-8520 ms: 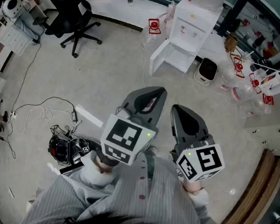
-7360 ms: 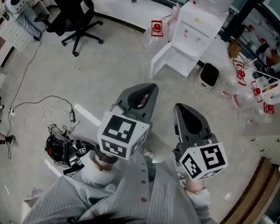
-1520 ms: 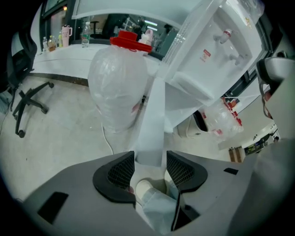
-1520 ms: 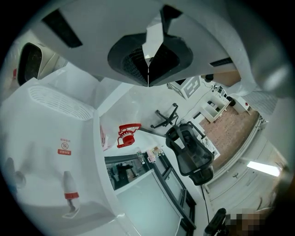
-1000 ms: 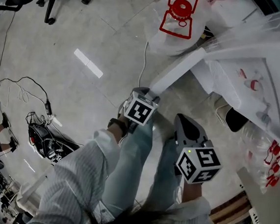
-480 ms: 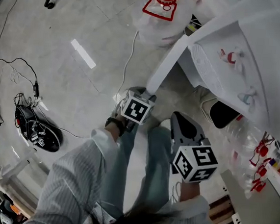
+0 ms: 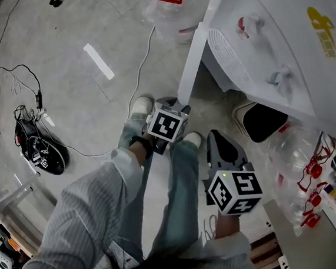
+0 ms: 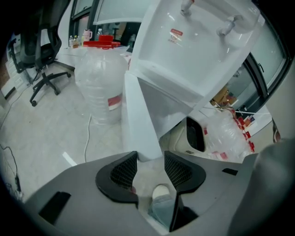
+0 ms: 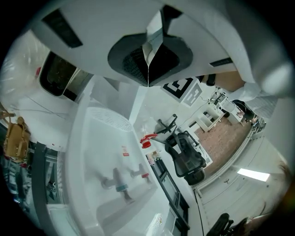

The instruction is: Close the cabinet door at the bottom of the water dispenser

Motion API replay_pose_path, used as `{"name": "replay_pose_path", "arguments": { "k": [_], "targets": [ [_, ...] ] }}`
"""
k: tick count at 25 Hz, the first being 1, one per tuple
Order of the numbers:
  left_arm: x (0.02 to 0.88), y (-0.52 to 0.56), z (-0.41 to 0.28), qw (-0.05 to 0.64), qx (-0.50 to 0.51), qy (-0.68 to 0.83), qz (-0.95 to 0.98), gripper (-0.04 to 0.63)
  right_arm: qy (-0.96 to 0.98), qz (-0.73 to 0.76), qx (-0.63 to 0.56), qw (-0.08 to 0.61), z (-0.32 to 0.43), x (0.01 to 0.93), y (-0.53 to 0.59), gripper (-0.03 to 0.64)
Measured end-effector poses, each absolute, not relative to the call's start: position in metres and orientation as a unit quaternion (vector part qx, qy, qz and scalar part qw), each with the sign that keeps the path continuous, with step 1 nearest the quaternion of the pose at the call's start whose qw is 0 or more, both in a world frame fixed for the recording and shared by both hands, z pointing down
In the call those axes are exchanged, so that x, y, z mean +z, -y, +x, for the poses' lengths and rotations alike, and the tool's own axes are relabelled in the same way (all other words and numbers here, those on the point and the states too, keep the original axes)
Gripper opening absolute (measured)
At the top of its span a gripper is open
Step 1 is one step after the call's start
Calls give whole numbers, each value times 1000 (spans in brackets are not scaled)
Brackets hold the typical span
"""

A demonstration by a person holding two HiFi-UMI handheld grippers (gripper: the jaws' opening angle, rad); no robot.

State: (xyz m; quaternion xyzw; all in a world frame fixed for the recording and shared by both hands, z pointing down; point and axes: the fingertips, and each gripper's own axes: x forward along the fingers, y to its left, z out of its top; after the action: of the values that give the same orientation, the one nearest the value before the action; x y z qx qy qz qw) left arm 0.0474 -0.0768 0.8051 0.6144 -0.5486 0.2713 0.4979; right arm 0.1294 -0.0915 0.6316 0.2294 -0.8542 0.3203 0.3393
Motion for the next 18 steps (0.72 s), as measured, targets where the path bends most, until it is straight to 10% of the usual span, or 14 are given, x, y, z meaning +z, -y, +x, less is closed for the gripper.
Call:
{"name": "replay_pose_path", "arguments": {
  "k": [18],
  "targets": [
    [810,118,124,469,312,531,633,166,836,297,354,295,221,639,106,14]
  ]
}}
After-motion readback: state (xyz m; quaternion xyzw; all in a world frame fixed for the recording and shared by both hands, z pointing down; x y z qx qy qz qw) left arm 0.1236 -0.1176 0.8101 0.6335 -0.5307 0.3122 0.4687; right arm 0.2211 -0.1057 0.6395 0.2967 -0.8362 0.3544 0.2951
